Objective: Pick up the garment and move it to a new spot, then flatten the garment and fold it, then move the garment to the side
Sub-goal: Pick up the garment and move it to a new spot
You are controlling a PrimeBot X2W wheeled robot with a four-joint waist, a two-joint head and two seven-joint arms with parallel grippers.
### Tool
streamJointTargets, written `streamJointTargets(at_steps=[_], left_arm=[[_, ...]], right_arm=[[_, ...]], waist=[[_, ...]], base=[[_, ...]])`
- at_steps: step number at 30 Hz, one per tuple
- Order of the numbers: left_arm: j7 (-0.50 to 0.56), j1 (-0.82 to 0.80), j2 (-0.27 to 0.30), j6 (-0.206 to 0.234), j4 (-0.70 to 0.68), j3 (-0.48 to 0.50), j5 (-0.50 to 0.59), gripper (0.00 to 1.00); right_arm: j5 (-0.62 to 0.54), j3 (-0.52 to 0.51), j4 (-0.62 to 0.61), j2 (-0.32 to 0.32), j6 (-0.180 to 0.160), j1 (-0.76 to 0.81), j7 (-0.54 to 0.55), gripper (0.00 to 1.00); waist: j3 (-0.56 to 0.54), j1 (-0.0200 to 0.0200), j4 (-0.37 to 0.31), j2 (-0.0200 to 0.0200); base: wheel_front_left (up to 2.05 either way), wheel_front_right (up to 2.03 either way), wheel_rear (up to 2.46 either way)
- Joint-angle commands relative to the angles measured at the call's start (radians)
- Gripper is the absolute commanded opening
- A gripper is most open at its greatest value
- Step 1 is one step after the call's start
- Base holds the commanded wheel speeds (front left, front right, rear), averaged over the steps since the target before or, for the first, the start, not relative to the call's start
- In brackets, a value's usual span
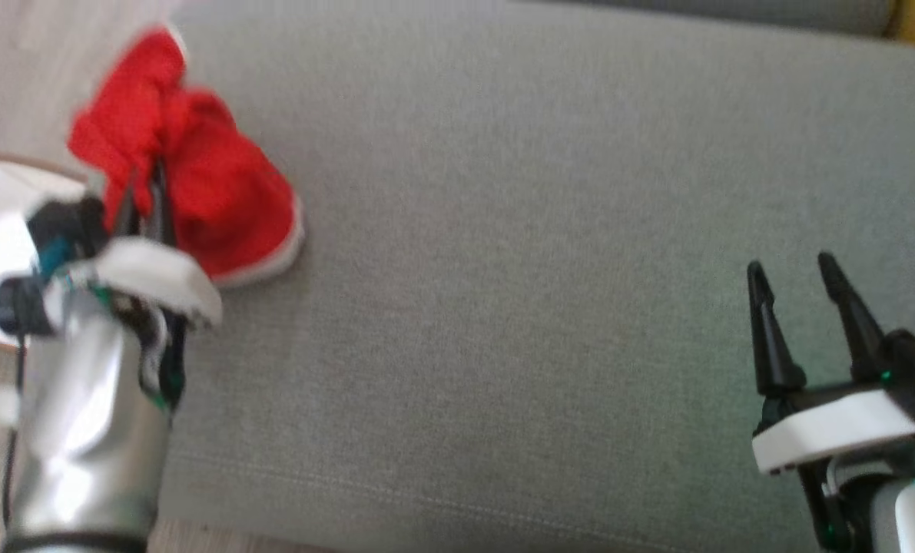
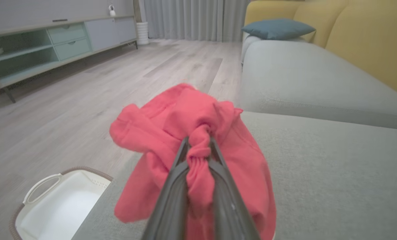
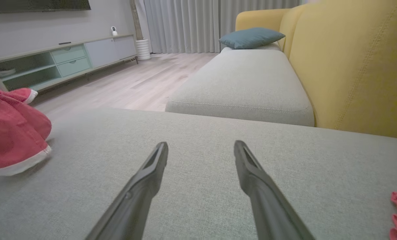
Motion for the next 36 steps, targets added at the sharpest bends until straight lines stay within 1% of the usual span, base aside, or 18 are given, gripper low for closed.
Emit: streamJointTargets(at_steps=[1,6,9,13,16,19,23,24,28,32,33,34,35,36], left_arm=[[-0.012,0.023,0.043,0.011,-0.081,0.035,0.013,0.0],[-0.008,0.203,0.029,0.028,-0.298,0.001,0.042,0.0],[0.031,0.295,0.014,0.031,-0.415,-0.039,0.049,0.0],[0.085,0.377,-0.013,0.022,-0.526,-0.095,0.047,0.0],[0.109,0.394,-0.04,0.006,-0.568,-0.144,0.048,0.0],[0.119,0.378,-0.067,-0.005,-0.579,-0.186,0.056,0.0],[0.128,0.336,-0.089,-0.024,-0.548,-0.233,0.066,0.0],[0.128,0.336,-0.089,-0.024,-0.548,-0.233,0.066,0.0],[0.156,0.308,-0.102,-0.046,-0.467,-0.277,0.073,0.0],[0.154,0.298,-0.119,-0.079,-0.378,-0.321,0.054,0.0],[0.148,0.297,-0.122,-0.081,-0.369,-0.328,0.052,0.0],[0.141,0.297,-0.124,-0.08,-0.363,-0.333,0.052,0.35],[0.131,0.296,-0.126,-0.078,-0.36,-0.337,0.052,1.0],[0.119,0.296,-0.128,-0.076,-0.36,-0.341,0.053,1.0]], right_arm=[[0.008,0.024,-0.031,-0.003,-0.001,-0.005,-0.014,1.0],[0.043,0.034,-0.023,-0.002,-0.001,0.027,-0.027,1.0],[0.055,0.039,-0.023,-0.002,-0.001,0.041,-0.03,1.0],[0.057,0.046,-0.027,-0.002,-0.001,0.048,-0.029,1.0],[0.059,0.047,-0.032,-0.002,-0.001,0.043,-0.027,1.0],[0.062,0.046,-0.035,-0.002,-0.001,0.038,-0.026,1.0],[0.074,0.042,-0.032,-0.002,-0.001,0.034,-0.031,1.0],[0.074,0.042,-0.032,-0.002,-0.001,0.034,-0.031,1.0],[0.092,0.041,-0.02,-0.002,-0.001,0.033,-0.04,1.0],[0.101,0.042,-0.006,-0.002,-0.001,0.034,-0.056,1.0],[0.104,0.039,-0.003,-0.002,-0.001,0.034,-0.059,1.0],[0.106,0.039,-0.001,-0.002,-0.001,0.034,-0.062,1.0],[0.106,0.038,0.002,-0.002,-0.001,0.034,-0.065,1.0],[0.107,0.037,0.005,-0.002,-0.001,0.035,-0.067,1.0]], waist=[[-0.07,0.0,0.007,-0.0001],[-0.134,0.0,-0.024,-0.0001],[-0.153,0.0,-0.06,-0.0001],[-0.155,0.0,-0.133,-0.0001],[-0.142,0.0,-0.201,-0.0001],[-0.124,0.0,-0.283,-0.0001],[-0.098,0.0,-0.388,-0.0001],[-0.098,0.0,-0.388,-0.0001],[-0.074,0.0,-0.472,-0.0001],[-0.056,0.0,-0.523,-0.0001],[-0.054,0.0,-0.525,-0.0001],[-0.053,0.0,-0.527,-0.0001],[-0.052,0.0,-0.527,-0.0001],[-0.054,0.0,-0.525,-0.0001]], base=[[0.0,0.0,0.0],[0.0,0.0,0.0],[0.0,0.0,0.0],[0.0,0.0,0.0],[0.0,0.0,0.0],[0.0,0.0,0.0],[0.0,0.0,0.0],[0.0,0.0,0.0],[0.0,0.0,0.0],[0.0,0.0,0.0],[0.0,0.0,0.0],[0.0,0.0,0.0],[0.0,0.0,0.0],[0.0,0.0,0.0]])
